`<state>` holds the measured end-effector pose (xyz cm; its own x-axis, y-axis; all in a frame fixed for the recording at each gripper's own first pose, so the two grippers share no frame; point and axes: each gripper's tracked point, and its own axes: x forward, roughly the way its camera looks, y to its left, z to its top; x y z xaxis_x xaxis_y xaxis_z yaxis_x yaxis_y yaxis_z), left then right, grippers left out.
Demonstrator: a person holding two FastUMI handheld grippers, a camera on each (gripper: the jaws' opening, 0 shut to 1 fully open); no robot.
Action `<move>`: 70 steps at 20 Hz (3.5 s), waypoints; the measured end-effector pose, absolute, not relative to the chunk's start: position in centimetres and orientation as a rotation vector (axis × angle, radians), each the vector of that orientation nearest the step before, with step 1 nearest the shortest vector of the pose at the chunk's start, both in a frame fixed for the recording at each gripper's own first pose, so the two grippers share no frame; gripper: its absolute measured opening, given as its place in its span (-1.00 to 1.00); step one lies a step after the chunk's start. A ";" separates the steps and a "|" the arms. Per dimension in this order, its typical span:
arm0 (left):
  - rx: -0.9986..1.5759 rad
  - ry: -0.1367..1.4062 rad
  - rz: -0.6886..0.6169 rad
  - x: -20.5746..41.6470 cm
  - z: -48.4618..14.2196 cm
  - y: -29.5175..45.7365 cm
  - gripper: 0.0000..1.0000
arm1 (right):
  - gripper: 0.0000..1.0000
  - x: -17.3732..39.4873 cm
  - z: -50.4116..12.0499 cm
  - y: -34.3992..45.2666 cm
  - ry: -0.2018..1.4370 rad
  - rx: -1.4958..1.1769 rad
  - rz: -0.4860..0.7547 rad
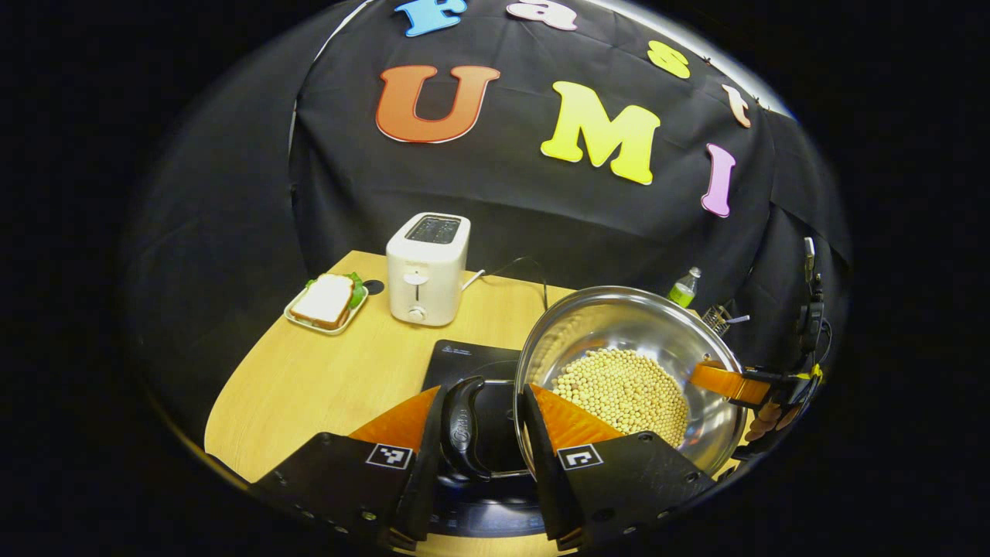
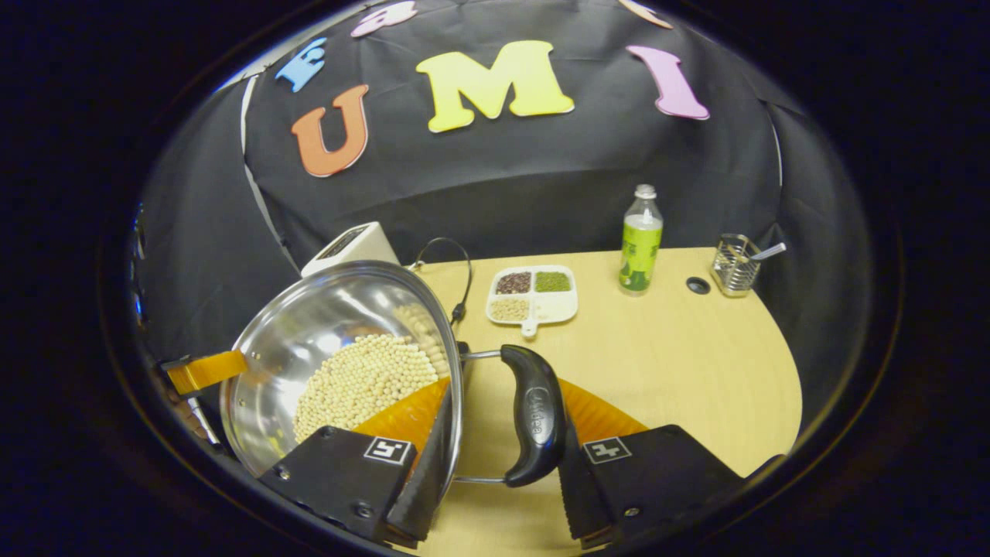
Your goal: First push the handle of the pot to place it horizontally, then grasp the pot with both hands and set it on the induction cooktop.
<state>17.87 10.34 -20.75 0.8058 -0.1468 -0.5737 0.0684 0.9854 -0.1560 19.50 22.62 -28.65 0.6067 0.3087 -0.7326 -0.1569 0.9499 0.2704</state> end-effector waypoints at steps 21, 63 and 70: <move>-0.100 0.641 -0.040 22.7 -28.5 16.2 0.07 | 0.36 21.3 -37.0 29.8 0.924 0.241 0.257; -0.029 0.083 0.010 5.1 -5.8 4.2 0.91 | 1.00 8.7 -13.5 7.4 0.199 0.089 0.106; -0.029 -0.003 -0.032 -1.5 -1.4 0.6 0.91 | 0.92 1.3 -7.7 1.1 0.137 0.103 0.030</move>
<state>-1.51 0.60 -1.40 0.9995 -0.0322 0.0036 0.0323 0.9991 -0.0285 1.28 1.08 -7.67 0.9902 0.0373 -0.1347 -0.0232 0.9943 0.1043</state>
